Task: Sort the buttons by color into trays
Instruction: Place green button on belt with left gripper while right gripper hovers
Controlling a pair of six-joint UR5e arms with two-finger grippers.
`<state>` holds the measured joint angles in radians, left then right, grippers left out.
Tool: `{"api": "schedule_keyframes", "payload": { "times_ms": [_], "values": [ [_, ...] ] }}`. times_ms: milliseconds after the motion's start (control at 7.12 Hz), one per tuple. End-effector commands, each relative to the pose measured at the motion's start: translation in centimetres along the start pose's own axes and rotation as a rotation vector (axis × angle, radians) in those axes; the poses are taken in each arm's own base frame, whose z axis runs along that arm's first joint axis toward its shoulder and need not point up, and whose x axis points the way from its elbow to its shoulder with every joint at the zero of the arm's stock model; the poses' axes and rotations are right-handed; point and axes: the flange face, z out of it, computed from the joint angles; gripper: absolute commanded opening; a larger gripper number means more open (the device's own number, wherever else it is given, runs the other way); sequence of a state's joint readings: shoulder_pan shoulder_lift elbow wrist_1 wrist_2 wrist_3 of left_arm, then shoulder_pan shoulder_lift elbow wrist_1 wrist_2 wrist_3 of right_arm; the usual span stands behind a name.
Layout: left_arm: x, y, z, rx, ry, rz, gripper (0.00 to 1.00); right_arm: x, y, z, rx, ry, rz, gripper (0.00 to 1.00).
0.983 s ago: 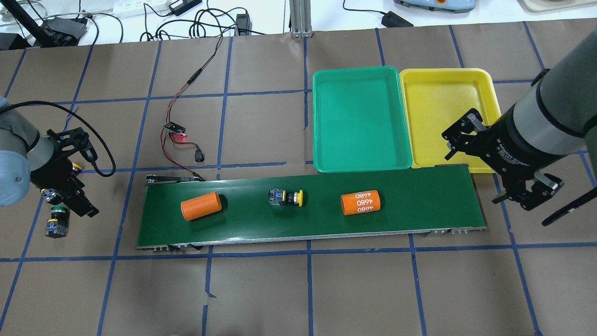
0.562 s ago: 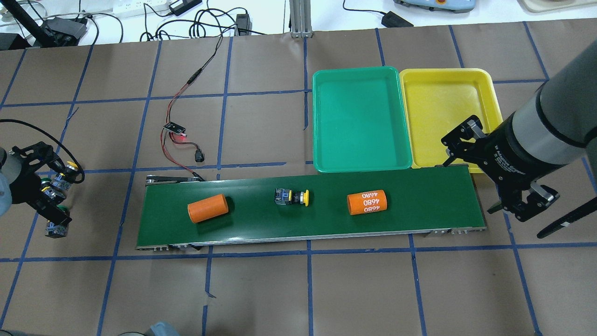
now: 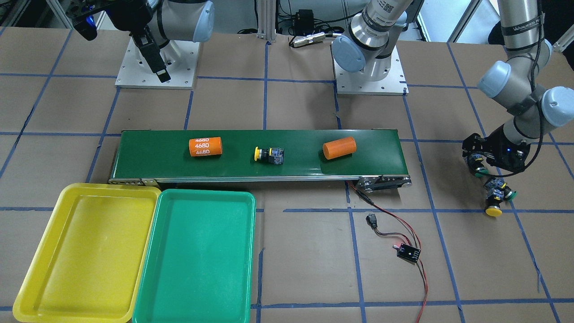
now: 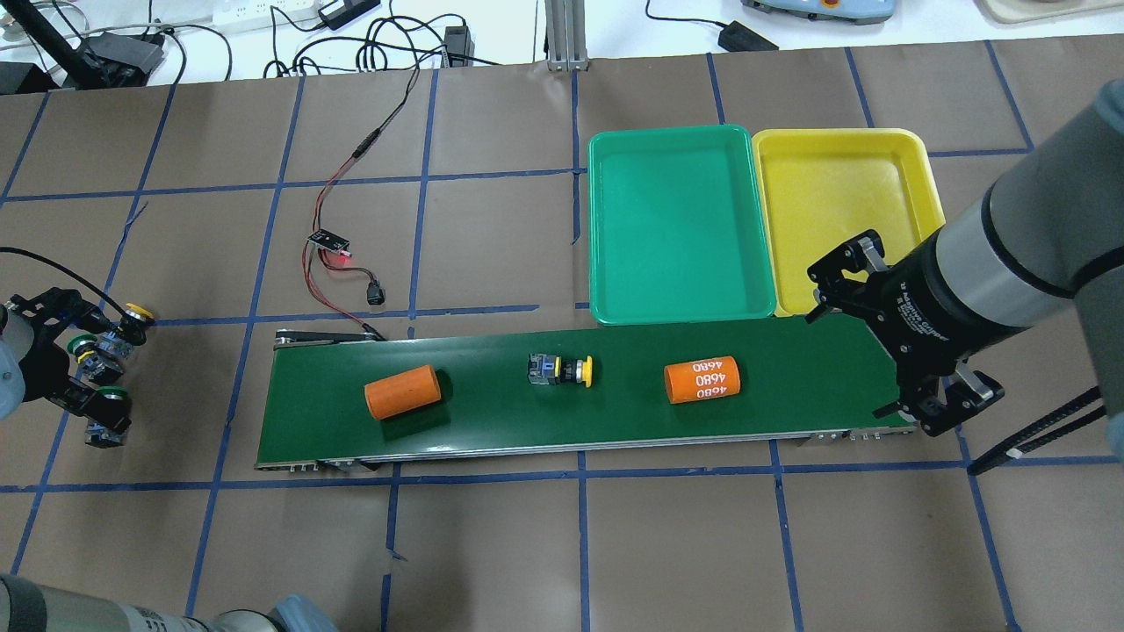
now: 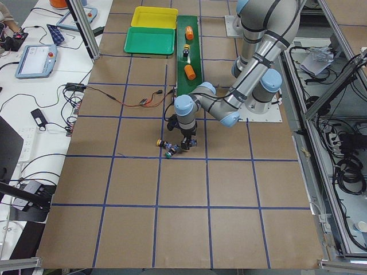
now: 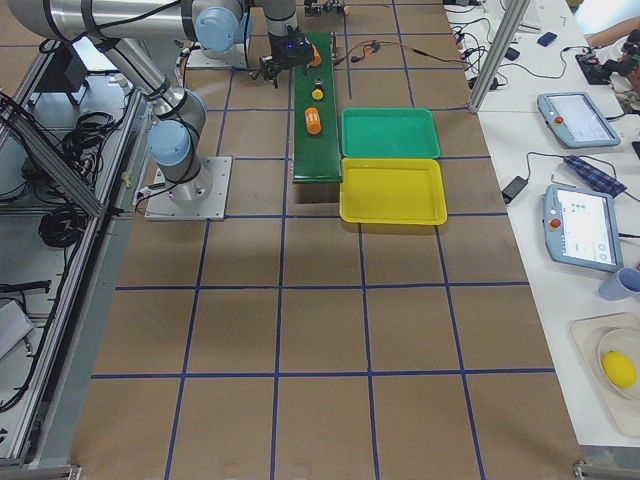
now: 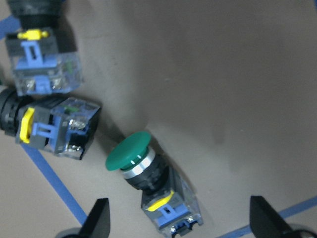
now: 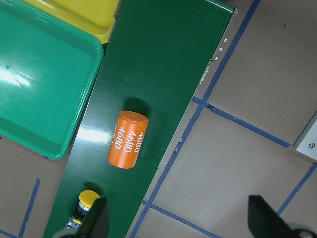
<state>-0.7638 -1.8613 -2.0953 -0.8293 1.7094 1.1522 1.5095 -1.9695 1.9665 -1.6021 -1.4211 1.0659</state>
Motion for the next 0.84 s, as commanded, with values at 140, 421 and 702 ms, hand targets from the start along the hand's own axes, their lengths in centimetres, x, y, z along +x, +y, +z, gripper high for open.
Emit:
{"api": "schedule_keyframes", "payload": {
  "times_ms": [140, 421, 702],
  "values": [
    [-0.2, 0.2, 0.8, -0.008, 0.011, -0.012, 0.31, -2.6, -1.3, 2.6, -0.016, 0.001, 0.047, 1.0],
    [0.7, 0.0, -0.7, -0.012, 0.025, 0.037, 0.26, -4.3, 1.9, 5.4, -0.007, 0.065, 0.031, 1.0],
    [5.6, -3.2, -5.6, -0.047, 0.071, 0.214, 0.26, -6.8, 4.4, 8.6, 0.045, 0.073, 0.029, 1.0]
  ]
}}
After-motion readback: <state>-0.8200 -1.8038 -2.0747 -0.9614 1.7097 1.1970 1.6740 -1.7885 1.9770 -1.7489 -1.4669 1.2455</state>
